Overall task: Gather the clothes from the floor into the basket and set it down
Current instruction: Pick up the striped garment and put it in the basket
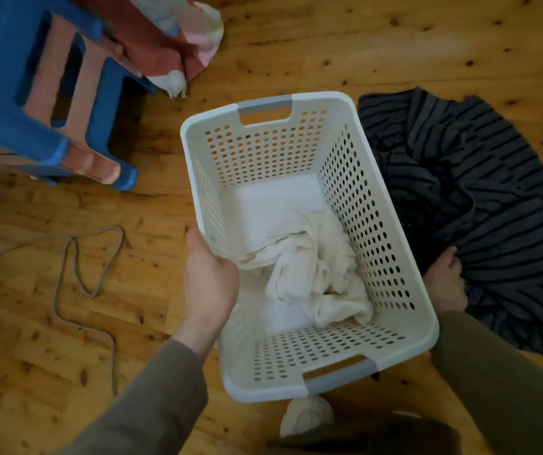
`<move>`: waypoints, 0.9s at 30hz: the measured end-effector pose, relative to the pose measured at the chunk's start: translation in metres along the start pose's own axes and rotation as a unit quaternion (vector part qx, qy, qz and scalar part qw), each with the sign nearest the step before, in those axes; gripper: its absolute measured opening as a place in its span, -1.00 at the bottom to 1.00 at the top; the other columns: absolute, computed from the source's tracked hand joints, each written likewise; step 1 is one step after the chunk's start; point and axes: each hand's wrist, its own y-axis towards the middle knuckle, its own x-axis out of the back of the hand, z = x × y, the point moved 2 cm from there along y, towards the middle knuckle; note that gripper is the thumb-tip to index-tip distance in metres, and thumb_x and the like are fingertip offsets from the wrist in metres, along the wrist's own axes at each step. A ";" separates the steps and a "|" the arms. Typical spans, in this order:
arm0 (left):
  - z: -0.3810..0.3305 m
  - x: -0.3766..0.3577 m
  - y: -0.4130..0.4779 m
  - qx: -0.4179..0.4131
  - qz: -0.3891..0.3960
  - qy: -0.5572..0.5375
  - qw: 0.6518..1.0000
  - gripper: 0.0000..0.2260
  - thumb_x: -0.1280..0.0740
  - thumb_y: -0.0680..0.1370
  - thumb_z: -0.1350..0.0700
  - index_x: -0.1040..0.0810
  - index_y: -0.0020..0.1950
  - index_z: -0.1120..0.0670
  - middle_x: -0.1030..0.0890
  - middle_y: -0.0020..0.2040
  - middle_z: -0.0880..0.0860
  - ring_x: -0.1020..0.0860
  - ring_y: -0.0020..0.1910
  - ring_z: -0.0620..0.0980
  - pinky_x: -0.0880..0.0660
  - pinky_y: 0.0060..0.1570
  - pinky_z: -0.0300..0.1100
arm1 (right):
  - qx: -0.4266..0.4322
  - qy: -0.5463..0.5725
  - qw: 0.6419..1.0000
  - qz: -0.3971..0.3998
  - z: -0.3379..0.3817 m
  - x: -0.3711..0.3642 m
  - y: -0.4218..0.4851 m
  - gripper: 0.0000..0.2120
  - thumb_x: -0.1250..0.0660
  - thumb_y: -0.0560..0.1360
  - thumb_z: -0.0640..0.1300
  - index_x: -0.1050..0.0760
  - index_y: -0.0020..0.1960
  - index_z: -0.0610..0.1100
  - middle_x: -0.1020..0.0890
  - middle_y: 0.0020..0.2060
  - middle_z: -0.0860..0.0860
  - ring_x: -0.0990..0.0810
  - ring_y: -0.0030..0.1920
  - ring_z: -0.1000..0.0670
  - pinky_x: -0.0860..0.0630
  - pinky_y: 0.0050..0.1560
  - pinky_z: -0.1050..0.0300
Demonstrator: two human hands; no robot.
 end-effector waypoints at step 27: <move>-0.053 -0.022 -0.025 -0.065 0.005 -0.043 0.997 -0.57 -0.13 0.55 0.36 -0.27 0.38 0.07 -0.46 0.08 -0.03 -0.47 0.00 -0.04 -0.48 -0.05 -0.15 | 0.080 -0.026 0.996 -0.032 -0.014 0.058 -0.008 -0.82 -0.23 0.50 -0.18 -0.47 -0.07 -0.32 -0.51 0.01 -0.29 -0.49 0.03 -0.27 -0.47 -0.02 -0.08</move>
